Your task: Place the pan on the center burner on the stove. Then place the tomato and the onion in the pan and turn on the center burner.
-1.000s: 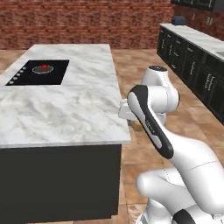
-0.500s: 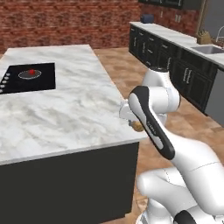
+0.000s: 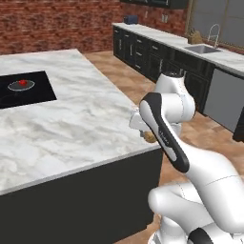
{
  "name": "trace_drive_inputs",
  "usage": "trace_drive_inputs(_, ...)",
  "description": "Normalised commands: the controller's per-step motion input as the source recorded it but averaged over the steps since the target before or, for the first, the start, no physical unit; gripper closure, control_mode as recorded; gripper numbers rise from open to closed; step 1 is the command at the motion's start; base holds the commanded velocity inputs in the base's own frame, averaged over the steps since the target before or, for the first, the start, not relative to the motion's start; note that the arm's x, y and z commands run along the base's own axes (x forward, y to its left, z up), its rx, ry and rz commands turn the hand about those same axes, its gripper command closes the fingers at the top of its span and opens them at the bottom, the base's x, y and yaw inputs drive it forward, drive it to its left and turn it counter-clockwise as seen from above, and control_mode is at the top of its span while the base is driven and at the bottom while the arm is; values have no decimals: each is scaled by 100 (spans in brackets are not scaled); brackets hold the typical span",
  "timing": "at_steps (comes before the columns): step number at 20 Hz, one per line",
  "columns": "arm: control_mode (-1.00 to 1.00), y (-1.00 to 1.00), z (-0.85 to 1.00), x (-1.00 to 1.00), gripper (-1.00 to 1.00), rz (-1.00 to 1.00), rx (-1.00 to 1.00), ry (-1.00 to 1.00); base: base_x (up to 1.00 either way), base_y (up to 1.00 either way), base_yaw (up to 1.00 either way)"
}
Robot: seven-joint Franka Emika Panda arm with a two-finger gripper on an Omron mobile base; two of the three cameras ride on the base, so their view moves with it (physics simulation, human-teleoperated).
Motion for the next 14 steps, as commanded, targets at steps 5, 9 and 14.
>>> trace_drive_inputs(5, 100, 0, 0, 0, 100, 0, 0, 0, -49, 66, -32)
trace_drive_inputs(9, 100, 0, 0, 0, 100, 0, 0, 0, -62, 57, -31)
trace_drive_inputs(14, 100, 0, 0, 0, 100, 0, 0, 0, -45, 62, -31)
